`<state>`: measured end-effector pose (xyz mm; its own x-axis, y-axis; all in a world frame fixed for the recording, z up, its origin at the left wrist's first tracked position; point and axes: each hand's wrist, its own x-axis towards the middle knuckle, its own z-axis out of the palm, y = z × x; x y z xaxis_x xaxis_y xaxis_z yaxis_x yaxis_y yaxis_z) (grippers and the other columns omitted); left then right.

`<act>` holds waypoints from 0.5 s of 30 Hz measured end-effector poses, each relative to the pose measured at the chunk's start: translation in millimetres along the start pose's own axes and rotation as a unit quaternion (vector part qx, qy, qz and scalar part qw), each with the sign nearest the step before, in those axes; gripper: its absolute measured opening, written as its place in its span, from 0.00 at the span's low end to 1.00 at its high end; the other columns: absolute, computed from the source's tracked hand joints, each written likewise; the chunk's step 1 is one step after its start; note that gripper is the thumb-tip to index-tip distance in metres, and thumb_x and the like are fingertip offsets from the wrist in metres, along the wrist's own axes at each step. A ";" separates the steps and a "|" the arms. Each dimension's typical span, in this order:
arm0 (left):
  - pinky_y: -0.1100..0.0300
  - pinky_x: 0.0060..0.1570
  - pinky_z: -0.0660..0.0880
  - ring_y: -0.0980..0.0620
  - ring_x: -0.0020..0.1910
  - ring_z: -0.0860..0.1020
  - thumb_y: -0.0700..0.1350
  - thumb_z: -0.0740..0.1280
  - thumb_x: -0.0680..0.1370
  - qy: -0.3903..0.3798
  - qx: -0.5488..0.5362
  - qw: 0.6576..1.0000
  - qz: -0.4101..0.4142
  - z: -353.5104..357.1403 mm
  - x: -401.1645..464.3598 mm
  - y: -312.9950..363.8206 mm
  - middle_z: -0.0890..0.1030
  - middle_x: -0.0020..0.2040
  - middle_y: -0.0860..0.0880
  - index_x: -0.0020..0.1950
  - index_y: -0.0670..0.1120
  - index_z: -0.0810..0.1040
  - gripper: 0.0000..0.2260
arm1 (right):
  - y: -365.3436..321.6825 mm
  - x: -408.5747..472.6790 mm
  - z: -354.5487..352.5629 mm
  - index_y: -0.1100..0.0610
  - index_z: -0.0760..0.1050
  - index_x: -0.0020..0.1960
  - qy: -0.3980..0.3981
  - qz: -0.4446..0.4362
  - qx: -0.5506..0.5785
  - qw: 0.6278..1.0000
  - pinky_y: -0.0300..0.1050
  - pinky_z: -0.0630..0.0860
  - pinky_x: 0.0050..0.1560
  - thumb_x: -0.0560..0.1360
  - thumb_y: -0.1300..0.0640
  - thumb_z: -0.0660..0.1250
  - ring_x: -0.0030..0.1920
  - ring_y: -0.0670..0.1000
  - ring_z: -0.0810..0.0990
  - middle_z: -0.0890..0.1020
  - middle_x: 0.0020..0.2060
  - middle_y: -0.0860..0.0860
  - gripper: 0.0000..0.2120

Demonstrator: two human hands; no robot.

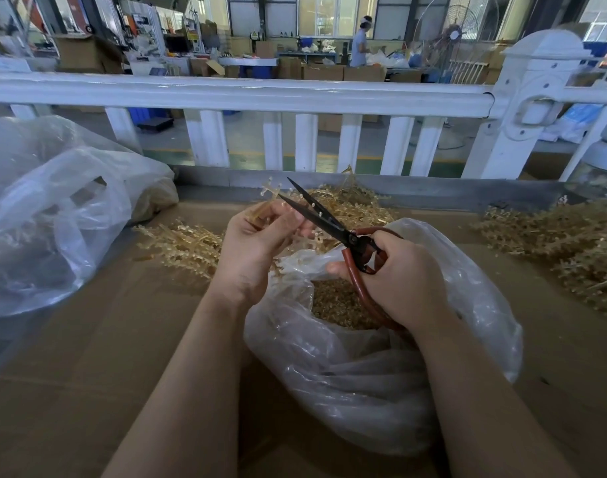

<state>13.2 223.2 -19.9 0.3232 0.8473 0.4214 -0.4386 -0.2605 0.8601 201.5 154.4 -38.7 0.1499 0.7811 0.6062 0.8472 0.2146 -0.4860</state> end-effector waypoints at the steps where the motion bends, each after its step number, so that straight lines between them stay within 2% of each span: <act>1: 0.60 0.47 0.77 0.50 0.39 0.80 0.38 0.71 0.75 -0.002 0.012 1.000 0.006 -0.2 0.0 -0.3 0.81 0.37 0.45 0.39 0.42 0.79 0.05 | -0.6 0.1 0.2 0.44 0.79 0.47 0.000 0.001 -0.001 1.000 0.26 0.66 0.35 0.65 0.18 0.56 0.36 0.32 0.74 0.72 0.33 0.30 0.33; 5: 0.67 0.42 0.74 0.57 0.35 0.77 0.38 0.68 0.77 0.000 0.065 0.997 0.029 1.7 -0.3 0.3 0.81 0.35 0.48 0.37 0.50 0.81 0.11 | -1.0 -0.1 0.3 0.45 0.81 0.50 -0.003 0.005 0.000 1.000 0.25 0.66 0.35 0.64 0.18 0.55 0.36 0.30 0.73 0.71 0.33 0.28 0.36; 8: 0.71 0.37 0.71 0.59 0.32 0.75 0.36 0.67 0.78 0.004 0.081 0.996 0.039 2.3 -1.1 1.6 0.80 0.34 0.48 0.38 0.48 0.81 0.11 | -0.9 0.2 0.5 0.45 0.81 0.49 -0.006 0.003 -0.010 1.000 0.26 0.66 0.35 0.64 0.18 0.56 0.35 0.30 0.72 0.71 0.33 0.29 0.35; 12: 0.67 0.41 0.73 0.54 0.36 0.76 0.40 0.71 0.75 -0.001 0.116 0.992 0.046 1.3 -1.7 0.4 0.80 0.36 0.47 0.42 0.44 0.83 0.03 | -1.8 -0.2 -1.2 0.45 0.80 0.50 -0.001 -0.002 -0.030 1.000 0.26 0.62 0.33 0.65 0.18 0.54 0.34 0.30 0.71 0.70 0.32 0.30 0.35; 15: 0.63 0.43 0.73 0.51 0.39 0.77 0.40 0.72 0.75 -0.004 0.122 0.992 0.041 0.4 -1.3 -0.4 0.81 0.37 0.46 0.43 0.43 0.83 0.02 | -3.1 -0.2 -2.4 0.44 0.79 0.49 0.002 -0.002 -0.037 0.999 0.25 0.61 0.32 0.65 0.17 0.53 0.33 0.30 0.71 0.70 0.31 0.30 0.35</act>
<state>13.2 222.0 -20.7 0.3017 0.8155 0.4939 -0.2476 -0.4332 0.8666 200.0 152.1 -35.7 0.1488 0.7774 0.6112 0.8829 0.1740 -0.4362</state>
